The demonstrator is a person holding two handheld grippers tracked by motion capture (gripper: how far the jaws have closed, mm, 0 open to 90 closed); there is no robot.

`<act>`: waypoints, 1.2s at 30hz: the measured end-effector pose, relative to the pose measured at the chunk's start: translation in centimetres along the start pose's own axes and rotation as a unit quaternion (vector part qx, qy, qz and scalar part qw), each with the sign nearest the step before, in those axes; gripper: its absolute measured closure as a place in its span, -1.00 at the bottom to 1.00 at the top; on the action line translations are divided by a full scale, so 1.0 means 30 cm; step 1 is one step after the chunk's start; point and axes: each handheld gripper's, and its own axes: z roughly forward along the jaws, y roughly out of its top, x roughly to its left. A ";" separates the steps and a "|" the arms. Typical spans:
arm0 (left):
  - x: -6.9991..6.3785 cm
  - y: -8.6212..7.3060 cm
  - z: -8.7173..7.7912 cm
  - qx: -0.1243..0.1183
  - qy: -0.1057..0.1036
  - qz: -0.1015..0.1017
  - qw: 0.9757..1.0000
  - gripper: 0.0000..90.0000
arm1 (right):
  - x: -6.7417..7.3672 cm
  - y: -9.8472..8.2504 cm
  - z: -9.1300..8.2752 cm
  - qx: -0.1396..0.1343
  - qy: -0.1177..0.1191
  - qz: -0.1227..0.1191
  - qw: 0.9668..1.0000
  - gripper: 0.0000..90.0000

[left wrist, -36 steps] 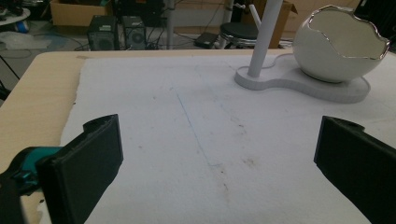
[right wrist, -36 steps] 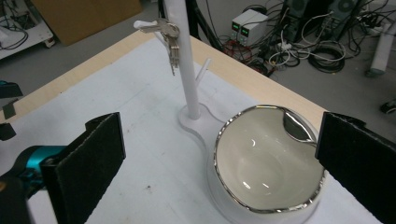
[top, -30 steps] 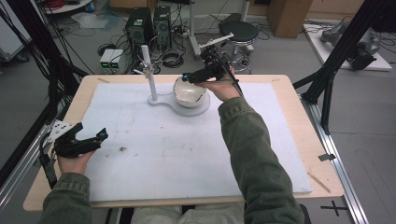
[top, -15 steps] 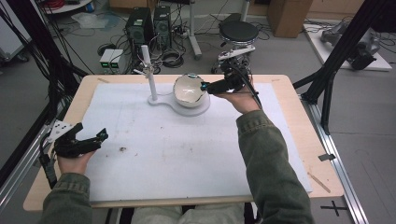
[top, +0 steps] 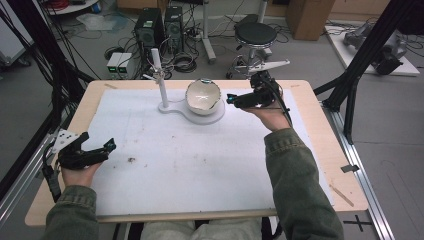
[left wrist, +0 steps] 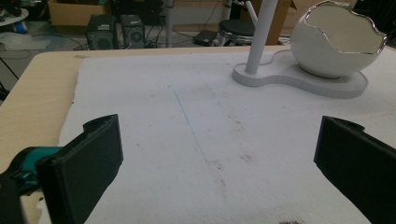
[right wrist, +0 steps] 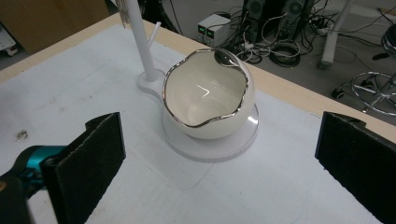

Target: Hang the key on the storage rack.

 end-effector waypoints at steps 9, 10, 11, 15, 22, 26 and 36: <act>-0.001 0.000 -0.002 0.002 0.001 0.001 1.000 -0.96 | -0.029 -0.084 -0.032 -0.006 -0.003 0.011 1.000 -0.99; -0.001 -0.001 -0.002 0.002 0.000 0.001 1.000 -0.96 | -0.033 -0.095 -0.037 -0.008 -0.004 0.016 1.000 -0.99; -0.001 -0.001 -0.002 0.002 0.000 0.001 1.000 -0.96 | -0.038 -0.106 -0.041 -0.008 -0.003 0.017 1.000 -0.99; -0.001 -0.001 0.000 0.002 0.000 0.001 1.000 -0.96 | -0.046 -0.151 -0.062 -0.017 0.008 0.030 0.999 -0.99; -0.003 0.000 0.000 0.002 0.001 0.002 1.000 -0.96 | -0.072 -0.209 -0.094 -0.022 0.002 0.042 0.999 -0.99; -0.003 -0.001 0.000 0.003 0.001 0.002 1.000 -0.96 | -0.079 -0.244 -0.099 -0.029 -0.004 0.038 0.999 -0.99; -0.003 0.000 -0.001 0.002 0.001 0.003 1.000 -0.96 | -0.100 -0.313 -0.118 -0.036 -0.008 0.050 0.998 -0.99</act>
